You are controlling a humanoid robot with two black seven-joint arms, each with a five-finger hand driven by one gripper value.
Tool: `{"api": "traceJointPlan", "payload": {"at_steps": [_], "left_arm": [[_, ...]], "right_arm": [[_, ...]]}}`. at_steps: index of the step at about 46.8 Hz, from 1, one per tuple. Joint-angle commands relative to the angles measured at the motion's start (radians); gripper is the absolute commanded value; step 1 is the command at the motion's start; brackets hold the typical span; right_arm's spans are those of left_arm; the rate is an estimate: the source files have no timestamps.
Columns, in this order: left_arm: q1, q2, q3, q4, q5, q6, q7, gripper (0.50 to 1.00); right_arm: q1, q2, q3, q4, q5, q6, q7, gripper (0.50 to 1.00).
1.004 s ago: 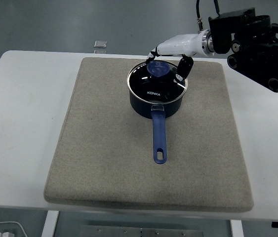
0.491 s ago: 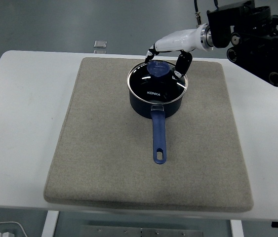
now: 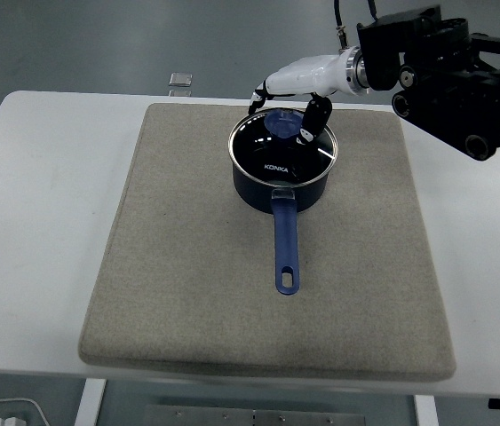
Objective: Lift the pot lid and place it to the right of the pot.
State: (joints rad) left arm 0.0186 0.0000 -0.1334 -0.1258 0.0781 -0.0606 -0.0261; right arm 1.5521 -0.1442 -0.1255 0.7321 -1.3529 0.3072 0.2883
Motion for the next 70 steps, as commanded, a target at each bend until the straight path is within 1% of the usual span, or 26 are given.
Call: {"api": "traceJointPlan", "payload": {"at_steps": [1, 7, 10, 18, 22, 27, 29, 51, 57, 64, 67, 70], "left_arm": [[0.0, 0.0, 0.0, 0.0, 0.0, 0.001, 0.0, 1.0], [0.0, 0.0, 0.0, 0.0, 0.0, -0.001, 0.0, 1.0], [0.0, 0.0, 0.0, 0.0, 0.0, -0.001, 0.0, 1.0], [0.0, 0.0, 0.0, 0.0, 0.0, 0.001, 0.0, 1.0], [0.0, 0.0, 0.0, 0.0, 0.0, 0.001, 0.0, 1.0], [0.0, 0.0, 0.0, 0.0, 0.0, 0.001, 0.0, 1.0], [0.0, 0.0, 0.0, 0.0, 0.0, 0.001, 0.0, 1.0], [0.0, 0.0, 0.0, 0.0, 0.0, 0.001, 0.0, 1.0], [0.0, 0.0, 0.0, 0.0, 0.0, 0.001, 0.0, 1.0], [0.0, 0.0, 0.0, 0.0, 0.0, -0.001, 0.0, 1.0], [0.0, 0.0, 0.0, 0.0, 0.0, 0.001, 0.0, 1.0], [0.0, 0.0, 0.0, 0.0, 0.0, 0.001, 0.0, 1.0]], "right_arm": [[-0.003, 0.0, 0.001, -0.003, 0.0, 0.0, 0.0, 0.868], [-0.004, 0.0, 0.001, -0.007, 0.0, 0.0, 0.0, 0.864], [-0.004, 0.0, 0.0, -0.007, 0.0, 0.0, 0.002, 0.826], [-0.007, 0.0, 0.0, -0.007, 0.0, 0.0, 0.002, 0.817], [-0.007, 0.0, 0.0, -0.01, 0.0, 0.0, 0.002, 0.799], [-0.007, 0.0, 0.0, -0.01, 0.0, 0.0, 0.002, 0.793], [-0.007, 0.0, 0.0, -0.01, 0.0, 0.0, 0.002, 0.783], [-0.007, 0.0, 0.0, -0.01, 0.0, 0.003, 0.002, 0.774], [-0.009, 0.0, 0.0, -0.01, 0.0, 0.004, 0.002, 0.76], [-0.009, 0.0, 0.0, -0.01, 0.0, 0.009, 0.002, 0.727], [-0.01, 0.0, 0.0, -0.01, 0.0, 0.01, 0.002, 0.723], [-0.009, 0.0, 0.0, -0.01, 0.0, 0.012, 0.002, 0.695]]}}
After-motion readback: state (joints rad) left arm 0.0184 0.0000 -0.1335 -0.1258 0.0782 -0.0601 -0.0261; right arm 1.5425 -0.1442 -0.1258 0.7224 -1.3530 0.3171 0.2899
